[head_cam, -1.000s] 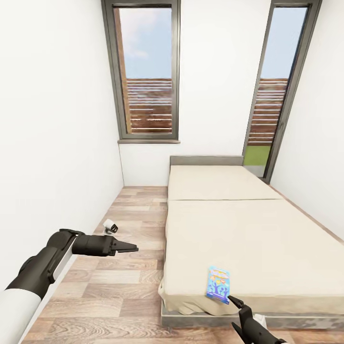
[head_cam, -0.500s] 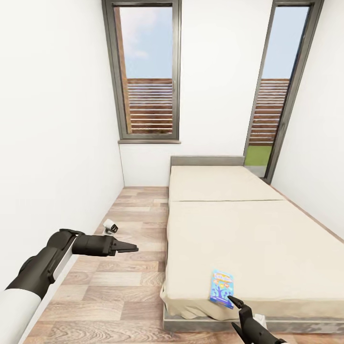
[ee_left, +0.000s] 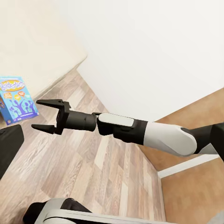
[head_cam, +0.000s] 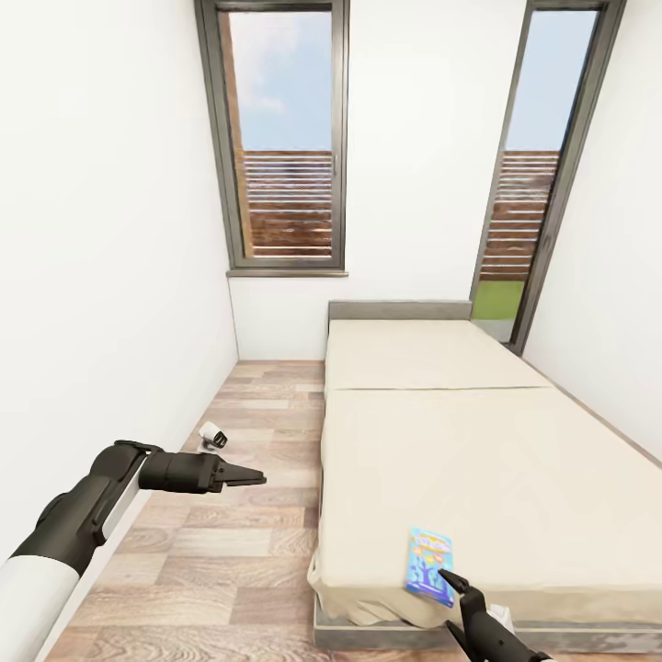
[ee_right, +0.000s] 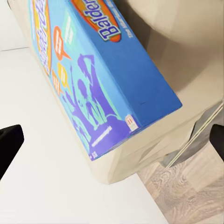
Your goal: Put all the toys in the child's room - the three board games (two on the bed and one on the table), the two jigsaw puzzles on the table, and the tennis ball on the table - inside the toy box on the table in the child's room.
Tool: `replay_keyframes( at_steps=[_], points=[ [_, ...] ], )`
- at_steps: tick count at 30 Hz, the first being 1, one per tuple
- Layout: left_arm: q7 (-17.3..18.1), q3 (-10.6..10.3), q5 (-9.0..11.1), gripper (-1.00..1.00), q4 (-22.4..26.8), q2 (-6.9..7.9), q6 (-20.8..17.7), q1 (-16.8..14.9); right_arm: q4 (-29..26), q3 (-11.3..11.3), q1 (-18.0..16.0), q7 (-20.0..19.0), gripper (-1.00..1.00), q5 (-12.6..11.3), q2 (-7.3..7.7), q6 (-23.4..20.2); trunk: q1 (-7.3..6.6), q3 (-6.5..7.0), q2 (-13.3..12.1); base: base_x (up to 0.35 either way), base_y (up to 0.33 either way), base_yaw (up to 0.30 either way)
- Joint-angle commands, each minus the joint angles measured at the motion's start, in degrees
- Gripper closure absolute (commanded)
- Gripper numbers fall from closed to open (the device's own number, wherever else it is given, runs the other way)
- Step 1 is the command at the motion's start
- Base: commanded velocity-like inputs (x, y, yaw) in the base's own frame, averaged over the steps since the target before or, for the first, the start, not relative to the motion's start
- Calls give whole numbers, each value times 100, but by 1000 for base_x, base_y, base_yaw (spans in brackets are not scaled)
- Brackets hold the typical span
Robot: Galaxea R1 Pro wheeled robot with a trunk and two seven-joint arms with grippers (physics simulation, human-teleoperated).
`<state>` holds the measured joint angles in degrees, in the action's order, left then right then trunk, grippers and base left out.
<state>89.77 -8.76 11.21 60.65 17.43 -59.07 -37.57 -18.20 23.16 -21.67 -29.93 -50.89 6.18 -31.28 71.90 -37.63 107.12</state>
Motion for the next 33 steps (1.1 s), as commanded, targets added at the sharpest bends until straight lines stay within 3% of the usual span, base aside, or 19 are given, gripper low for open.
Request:
replay_keyframes(
  at_steps=[1, 28, 33],
  points=[
    [23, -13, 4, -100, 0, 6, -61, -5, 1, 31, -4, 1, -100, -17, -2, -45, 1, -6, 3, 74, 0, 0],
    [23, -3, 4, -100, 0, 6, -61, -5, 1, 31, -4, -2, -100, -17, -2, -45, 1, -6, 3, 8, 0, 0],
    [23, -7, 4, -100, 0, 6, -61, -5, 1, 31, -4, -4, -100, -17, -1, -45, 110, -96, 203, 0, 0, 0]
  ],
)
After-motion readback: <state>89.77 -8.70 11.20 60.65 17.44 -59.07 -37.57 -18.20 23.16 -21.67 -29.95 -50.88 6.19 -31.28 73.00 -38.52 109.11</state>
